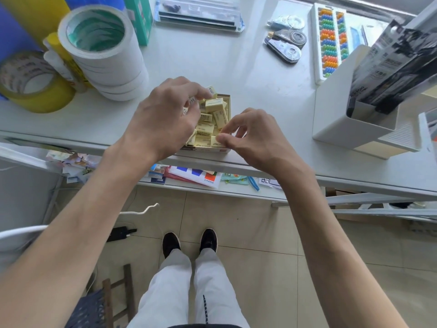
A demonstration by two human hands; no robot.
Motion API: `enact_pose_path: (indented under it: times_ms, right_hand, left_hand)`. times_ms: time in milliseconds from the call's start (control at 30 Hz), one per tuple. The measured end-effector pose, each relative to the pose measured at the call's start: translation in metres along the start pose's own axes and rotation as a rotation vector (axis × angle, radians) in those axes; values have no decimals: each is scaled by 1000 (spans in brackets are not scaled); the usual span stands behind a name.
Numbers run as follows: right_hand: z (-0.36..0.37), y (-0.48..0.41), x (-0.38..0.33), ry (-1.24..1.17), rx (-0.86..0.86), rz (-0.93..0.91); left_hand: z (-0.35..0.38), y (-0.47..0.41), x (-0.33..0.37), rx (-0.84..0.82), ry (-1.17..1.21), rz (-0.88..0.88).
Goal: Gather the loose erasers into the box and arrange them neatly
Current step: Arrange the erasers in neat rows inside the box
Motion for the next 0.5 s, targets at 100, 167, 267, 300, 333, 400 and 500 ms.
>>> enact_pose_path:
  times_ms: [100,167,267,300,333,400,500]
  right_hand:
    - [2,-2,-1,-2,7,3]
    - [3,-3,-2,-7,12,0]
    - [3,-3,-7,-24,26,-19]
    - [4,-3,-10,-39,37,-27]
    - [5,-3,-13,-57,49,-35]
    - [8,-3,-20,-82,55,-55]
    - [17,-2,-30,-88,32,-80]
  left_hand:
    - [-3,-2,-2,7,-4,-7]
    - [-5,-4,-4,12,4,-18]
    - [-6,-6,-9,1,-4,-34]
    - [-7,-6,-11,-1,-11,-36]
    - [-7,-6,-12,-2,-18,-39]
    - [-9,-5,-14,-8,-28,-46]
    - [-10,-2,-16,-18,-29,-61]
Point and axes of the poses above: each hand's wrist, its own y-axis away from the middle knuckle, its own z-axis out of the palm, x = y × z, the point moved 6 cm from there along -y, towards the middle knuckle, and after that the axes turned 2 degrees about -y, right-handed, at the moved point
